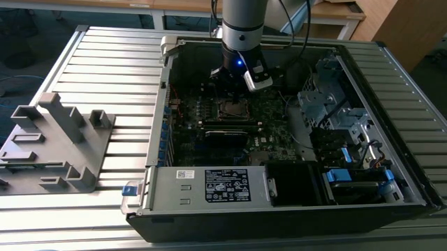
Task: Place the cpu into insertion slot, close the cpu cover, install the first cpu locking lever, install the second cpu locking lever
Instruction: 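Close the cpu cover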
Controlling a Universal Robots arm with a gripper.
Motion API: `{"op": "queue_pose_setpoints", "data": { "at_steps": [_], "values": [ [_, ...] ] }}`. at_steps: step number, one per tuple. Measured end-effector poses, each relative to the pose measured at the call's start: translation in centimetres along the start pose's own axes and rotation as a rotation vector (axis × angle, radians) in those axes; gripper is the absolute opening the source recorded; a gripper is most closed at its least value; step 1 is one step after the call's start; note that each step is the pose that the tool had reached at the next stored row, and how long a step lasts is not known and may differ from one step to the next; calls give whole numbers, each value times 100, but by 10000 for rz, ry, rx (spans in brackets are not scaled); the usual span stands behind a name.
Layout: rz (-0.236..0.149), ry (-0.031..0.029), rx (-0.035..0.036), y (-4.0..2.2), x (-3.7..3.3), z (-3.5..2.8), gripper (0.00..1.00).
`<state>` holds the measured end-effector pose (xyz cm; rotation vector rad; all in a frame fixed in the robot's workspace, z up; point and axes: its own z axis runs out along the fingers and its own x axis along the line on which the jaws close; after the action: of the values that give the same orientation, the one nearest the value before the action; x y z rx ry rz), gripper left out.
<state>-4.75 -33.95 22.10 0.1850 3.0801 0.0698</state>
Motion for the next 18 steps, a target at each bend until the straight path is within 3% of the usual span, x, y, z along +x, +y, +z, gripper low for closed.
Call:
{"op": "queue_pose_setpoints", "data": {
  "at_steps": [1,2,3,18],
  "values": [
    [1,4,2,0,0,0,11],
    [4,67,9,0,-1,1,11],
    [13,279,35,1,-4,3,11],
    [-284,300,32,-2,-6,12,11]
  ]
}}
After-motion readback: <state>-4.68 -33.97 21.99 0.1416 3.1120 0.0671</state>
